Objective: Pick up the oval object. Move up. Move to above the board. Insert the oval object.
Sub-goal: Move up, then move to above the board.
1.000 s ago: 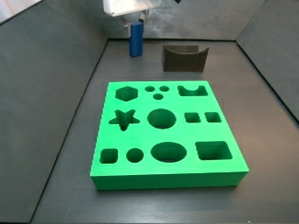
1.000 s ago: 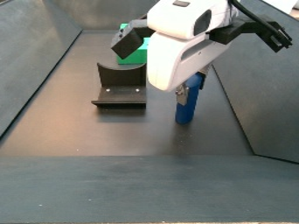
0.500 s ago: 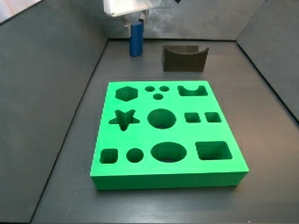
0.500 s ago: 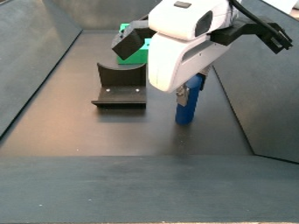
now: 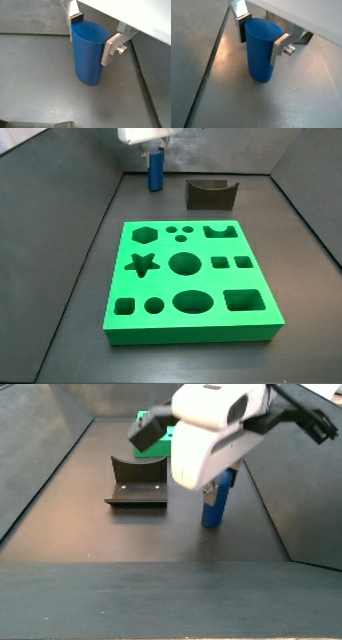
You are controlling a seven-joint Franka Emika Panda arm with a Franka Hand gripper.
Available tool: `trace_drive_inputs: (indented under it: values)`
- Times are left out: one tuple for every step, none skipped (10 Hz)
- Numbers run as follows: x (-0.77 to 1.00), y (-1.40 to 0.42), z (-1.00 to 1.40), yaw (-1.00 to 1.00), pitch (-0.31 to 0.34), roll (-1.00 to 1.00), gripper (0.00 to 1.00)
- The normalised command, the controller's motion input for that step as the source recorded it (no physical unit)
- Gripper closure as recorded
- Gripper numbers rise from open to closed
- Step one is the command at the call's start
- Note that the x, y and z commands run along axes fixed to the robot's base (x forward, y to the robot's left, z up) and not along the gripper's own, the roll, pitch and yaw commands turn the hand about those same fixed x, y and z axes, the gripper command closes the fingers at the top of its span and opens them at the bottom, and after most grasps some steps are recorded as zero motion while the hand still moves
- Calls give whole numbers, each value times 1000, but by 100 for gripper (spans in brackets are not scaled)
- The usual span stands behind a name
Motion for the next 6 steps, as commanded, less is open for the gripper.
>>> trace_drive_inputs:
  values:
    - [16, -97, 742, -44, 28, -9, 100]
    - [4, -51, 568, -32, 51, 11, 100]
    - [-3, -23, 364, -22, 65, 35, 100]
    - [-6, -10, 203, -14, 74, 51, 100]
    - [-161, 260, 1000, 124, -139, -194, 100]
    - [-163, 266, 1000, 124, -134, -187, 100]
